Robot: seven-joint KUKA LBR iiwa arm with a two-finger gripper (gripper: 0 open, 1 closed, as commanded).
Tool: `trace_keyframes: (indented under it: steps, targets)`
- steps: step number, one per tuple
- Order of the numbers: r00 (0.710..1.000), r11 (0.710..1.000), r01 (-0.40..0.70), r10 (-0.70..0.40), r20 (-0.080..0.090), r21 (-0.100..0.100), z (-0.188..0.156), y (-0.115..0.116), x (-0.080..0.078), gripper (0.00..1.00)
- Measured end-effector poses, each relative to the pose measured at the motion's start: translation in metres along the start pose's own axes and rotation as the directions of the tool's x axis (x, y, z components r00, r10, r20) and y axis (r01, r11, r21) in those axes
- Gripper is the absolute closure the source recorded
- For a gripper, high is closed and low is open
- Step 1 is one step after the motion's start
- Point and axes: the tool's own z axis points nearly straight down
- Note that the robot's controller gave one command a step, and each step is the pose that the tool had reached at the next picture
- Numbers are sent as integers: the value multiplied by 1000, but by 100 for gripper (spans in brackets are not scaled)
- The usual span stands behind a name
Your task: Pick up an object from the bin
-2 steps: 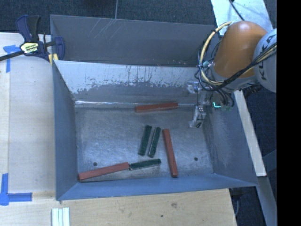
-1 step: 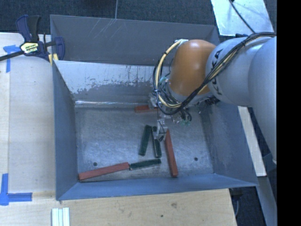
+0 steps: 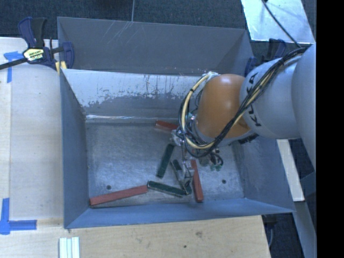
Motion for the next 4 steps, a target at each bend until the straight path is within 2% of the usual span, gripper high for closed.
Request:
trace_keyframes:
  steps: [1, 2, 3, 4]
  targets:
    - [1000, 1000, 1, -1, 14, 1, -3, 0, -5, 100]
    - [1000, 1000, 2, -2, 8, 1, -1, 0, -4, 0]
    - [998, 998, 68, -68, 9, -3, -1, 72, -34, 0]
    - [998, 998, 62, -62, 9, 0, -2, 67, -33, 100]
